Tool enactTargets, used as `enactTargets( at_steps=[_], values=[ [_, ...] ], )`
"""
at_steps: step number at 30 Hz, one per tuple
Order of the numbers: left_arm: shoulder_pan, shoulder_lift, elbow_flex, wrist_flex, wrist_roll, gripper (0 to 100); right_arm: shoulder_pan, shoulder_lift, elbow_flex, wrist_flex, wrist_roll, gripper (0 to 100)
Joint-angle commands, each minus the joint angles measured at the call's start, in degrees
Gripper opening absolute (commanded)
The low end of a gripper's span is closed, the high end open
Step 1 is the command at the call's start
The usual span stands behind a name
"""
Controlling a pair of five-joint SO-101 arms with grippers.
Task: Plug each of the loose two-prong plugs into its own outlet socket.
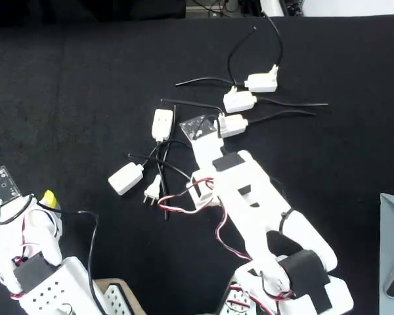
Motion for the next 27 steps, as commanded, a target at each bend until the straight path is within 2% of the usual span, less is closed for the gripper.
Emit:
enactTargets(
  at_steps=[1,8,14,19,24,27],
  values=[
    [0.7,-0.4,-0.3,-1.1,-0.8,26,0.1,0.0,-4.7,0.1,0.1,19.8],
    [0.7,-0.4,-0.3,-1.1,-0.8,26,3.8,0.1,-4.7,0.0,7.8,19.8],
    [0.7,-0.4,-0.3,-1.1,-0.9,26,3.6,3.7,-5.1,-0.5,8.1,19.8],
    [0.7,-0.4,-0.3,-1.0,-0.9,26,3.5,10.0,-5.4,-5.5,8.0,19.5],
    [0.7,-0.4,-0.3,-1.0,-0.9,26,3.4,10.9,-9.5,-2.9,7.8,11.0],
    [0.7,-0.4,-0.3,-1.1,-0.9,26,2.5,11.0,-11.9,-0.4,7.8,10.8]
  ],
)
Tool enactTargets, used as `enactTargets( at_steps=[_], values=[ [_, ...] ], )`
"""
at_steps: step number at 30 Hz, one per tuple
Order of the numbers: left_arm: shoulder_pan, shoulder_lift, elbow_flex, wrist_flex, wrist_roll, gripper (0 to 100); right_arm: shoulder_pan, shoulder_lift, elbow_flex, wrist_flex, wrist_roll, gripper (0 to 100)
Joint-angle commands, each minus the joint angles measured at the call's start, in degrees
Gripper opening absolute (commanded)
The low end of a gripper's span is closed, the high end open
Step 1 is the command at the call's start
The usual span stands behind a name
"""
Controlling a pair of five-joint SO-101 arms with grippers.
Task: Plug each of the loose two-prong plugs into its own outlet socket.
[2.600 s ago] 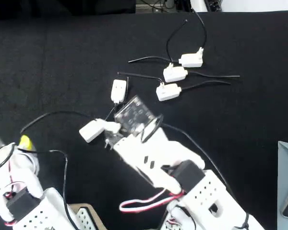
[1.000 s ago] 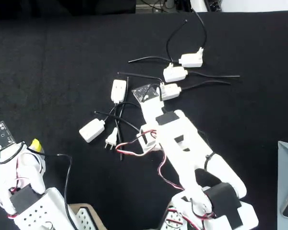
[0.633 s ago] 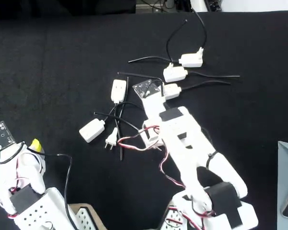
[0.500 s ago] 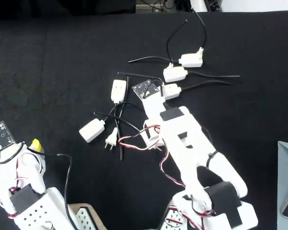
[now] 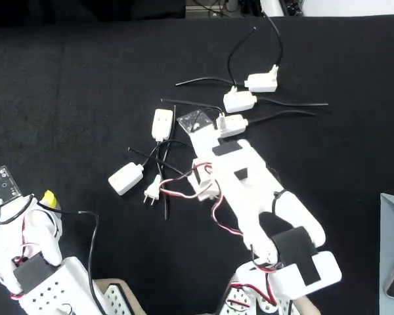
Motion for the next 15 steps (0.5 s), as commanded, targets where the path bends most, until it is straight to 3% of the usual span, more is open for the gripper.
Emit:
enactTargets(
  at_steps=[1,7,15],
  values=[
    [0.7,-0.4,-0.3,-1.1,-0.4,26,-0.9,0.2,-5.6,3.4,0.1,11.5],
    [0.7,-0.4,-0.3,-1.0,-0.4,26,-3.0,-1.4,-7.5,8.2,-0.1,18.9],
    [0.7,-0.4,-0.3,-1.0,-0.4,26,-3.8,-8.6,-5.9,8.8,0.4,18.8]
  ],
)
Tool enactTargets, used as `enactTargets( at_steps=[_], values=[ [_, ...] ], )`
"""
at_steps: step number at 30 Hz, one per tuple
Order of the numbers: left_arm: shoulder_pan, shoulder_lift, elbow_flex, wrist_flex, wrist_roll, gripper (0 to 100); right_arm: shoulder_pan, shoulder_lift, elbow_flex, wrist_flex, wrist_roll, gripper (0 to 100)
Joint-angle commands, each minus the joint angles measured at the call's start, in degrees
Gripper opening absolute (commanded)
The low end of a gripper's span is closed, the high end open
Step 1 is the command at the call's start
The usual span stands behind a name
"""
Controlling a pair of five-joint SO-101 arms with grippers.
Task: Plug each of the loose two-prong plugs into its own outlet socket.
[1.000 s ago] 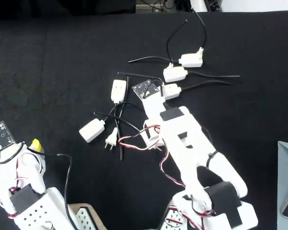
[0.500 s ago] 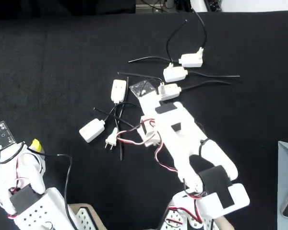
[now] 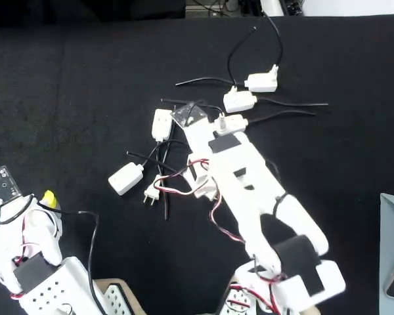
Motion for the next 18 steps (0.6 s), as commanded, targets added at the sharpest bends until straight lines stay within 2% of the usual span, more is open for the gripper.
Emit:
enactTargets(
  at_steps=[1,8,12,18],
  values=[
    [0.7,-0.4,-0.3,-1.0,-0.4,26,-2.3,-5.2,0.2,0.2,0.4,18.8],
    [0.7,-0.4,-0.3,-1.1,-0.4,26,-7.7,-5.9,6.4,-1.9,0.4,18.8],
    [0.7,-0.4,-0.3,-0.9,-0.4,26,-6.9,-5.8,9.5,-6.8,0.7,18.8],
    [0.7,-0.4,-0.3,-0.9,-0.4,26,-1.9,-5.8,10.2,-7.4,5.2,18.8]
  ],
)
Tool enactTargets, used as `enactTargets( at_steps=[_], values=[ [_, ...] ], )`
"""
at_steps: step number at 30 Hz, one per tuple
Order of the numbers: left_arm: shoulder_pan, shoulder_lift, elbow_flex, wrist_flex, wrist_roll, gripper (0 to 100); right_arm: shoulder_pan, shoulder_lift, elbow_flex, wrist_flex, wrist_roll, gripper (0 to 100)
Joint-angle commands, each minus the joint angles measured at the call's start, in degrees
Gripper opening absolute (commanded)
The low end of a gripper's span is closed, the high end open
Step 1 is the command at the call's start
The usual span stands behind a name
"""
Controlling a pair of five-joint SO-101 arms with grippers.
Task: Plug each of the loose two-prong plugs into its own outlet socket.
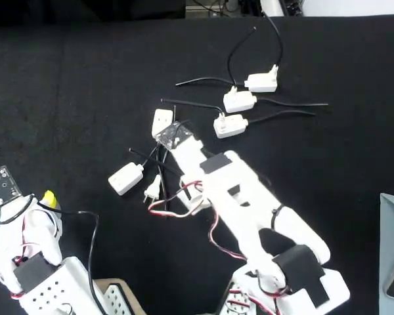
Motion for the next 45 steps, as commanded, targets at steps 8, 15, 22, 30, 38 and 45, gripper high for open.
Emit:
enactTargets(
  at_steps=[8,15,22,30,38,45],
  values=[
    [0.7,-0.4,-0.3,-0.9,-0.4,26,4.5,1.0,0.0,-0.9,3.7,18.8],
    [0.7,-0.4,-0.3,-0.8,-0.4,26,7.1,8.2,-2.0,-4.2,5.5,17.5],
    [0.7,-0.4,-0.3,-0.8,-0.4,26,7.9,8.6,-2.8,-4.5,7.3,5.8],
    [0.7,-0.4,-0.3,-0.8,-0.4,26,7.9,4.8,-2.7,-4.8,7.2,1.2],
    [0.7,-0.4,-0.3,-0.8,-0.4,26,5.3,-6.4,-1.4,-2.8,6.9,1.1],
    [0.8,-0.4,-0.5,-1.1,-0.4,26,2.5,-6.9,-0.6,-6.3,3.5,1.1]
  ],
)
